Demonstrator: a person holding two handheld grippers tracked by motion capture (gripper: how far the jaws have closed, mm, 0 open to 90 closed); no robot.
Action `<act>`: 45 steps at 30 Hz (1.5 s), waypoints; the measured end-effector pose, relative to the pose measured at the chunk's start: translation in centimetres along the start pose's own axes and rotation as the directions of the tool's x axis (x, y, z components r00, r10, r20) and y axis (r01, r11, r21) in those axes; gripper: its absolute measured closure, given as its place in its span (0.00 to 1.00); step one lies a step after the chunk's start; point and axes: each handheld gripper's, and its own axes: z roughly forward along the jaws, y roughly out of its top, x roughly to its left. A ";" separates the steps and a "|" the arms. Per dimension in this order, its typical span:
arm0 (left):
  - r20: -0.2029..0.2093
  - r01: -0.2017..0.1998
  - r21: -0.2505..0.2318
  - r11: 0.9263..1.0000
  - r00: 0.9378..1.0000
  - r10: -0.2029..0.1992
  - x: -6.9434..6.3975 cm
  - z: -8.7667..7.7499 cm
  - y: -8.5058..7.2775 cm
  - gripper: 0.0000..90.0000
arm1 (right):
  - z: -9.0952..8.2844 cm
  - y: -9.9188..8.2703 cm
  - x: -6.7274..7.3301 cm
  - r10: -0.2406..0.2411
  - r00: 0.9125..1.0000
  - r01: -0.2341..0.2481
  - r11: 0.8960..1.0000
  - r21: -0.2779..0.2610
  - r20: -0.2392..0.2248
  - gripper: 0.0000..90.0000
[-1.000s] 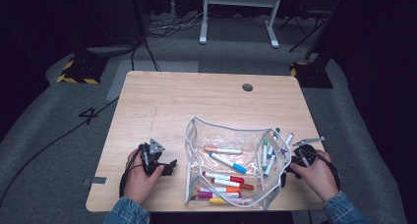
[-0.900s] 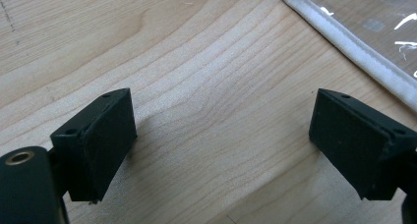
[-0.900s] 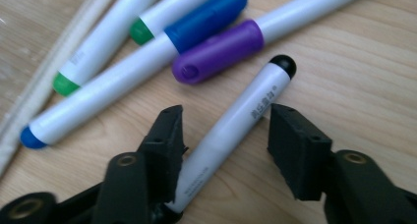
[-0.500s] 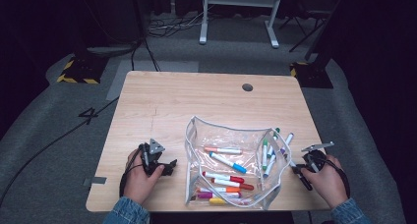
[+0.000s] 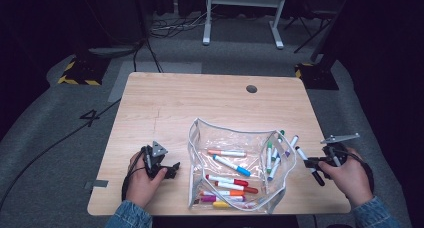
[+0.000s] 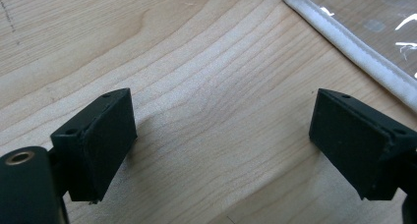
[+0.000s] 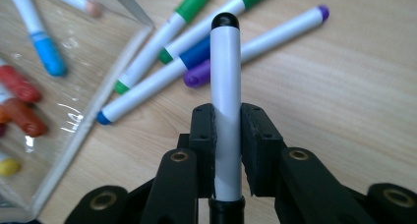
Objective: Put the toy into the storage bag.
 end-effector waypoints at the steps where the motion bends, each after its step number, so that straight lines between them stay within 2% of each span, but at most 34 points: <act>1: 0.000 0.000 0.000 1.000 1.000 0.000 0.0 0.0 0.0 0.12 | -0.6 0.3 0.2 -0.009 1.000 0.009 1.000 -0.007 -0.005 0.86; 8: -0.003 -0.001 0.001 1.000 1.000 0.001 0.0 0.0 0.0 0.12 | -4.1 3.1 1.7 -0.079 0.996 0.077 0.995 -0.059 -0.044 0.86; 12: -0.005 0.000 0.001 1.000 1.000 0.000 0.0 0.0 0.0 0.12 | -5.7 4.8 2.6 -0.118 0.991 0.111 0.988 -0.104 -0.068 0.86; 17: -0.002 -0.001 0.003 1.000 1.000 0.001 0.0 0.0 0.0 0.12 | -7.3 6.8 4.0 -0.165 0.981 0.150 0.978 -0.146 -0.099 0.86; 21: -0.002 -0.003 0.002 1.000 1.000 0.003 0.0 0.0 0.1 0.12 | -8.2 8.2 5.8 -0.215 0.971 0.196 0.968 -0.159 -0.110 0.86; 25: -0.002 -0.005 0.002 1.000 1.000 0.005 0.1 0.0 0.1 0.12 | -8.9 9.5 8.1 -0.272 0.951 0.246 0.954 -0.169 -0.150 0.86; 29: -0.003 -0.003 0.005 1.000 1.000 0.003 0.0 0.1 0.1 0.11 | -9.4 10.6 10.6 -0.337 0.926 0.309 0.936 -0.170 -0.172 0.86; 34: -0.003 -0.006 0.007 1.000 1.000 0.006 0.0 0.2 0.3 0.11 | -9.3 11.6 13.2 -0.395 0.897 0.366 0.915 -0.168 -0.198 0.86; 39: 0.001 -0.004 0.004 1.000 1.000 0.004 0.0 0.3 0.3 0.11 | -8.6 12.4 15.3 -0.440 0.868 0.413 0.897 -0.156 -0.230 0.86; 45: 0.000 -0.005 0.003 1.000 1.000 0.005 0.0 0.3 0.3 0.11 | -6.7 13.2 17.4 -0.489 0.834 0.472 0.872 -0.129 -0.258 0.86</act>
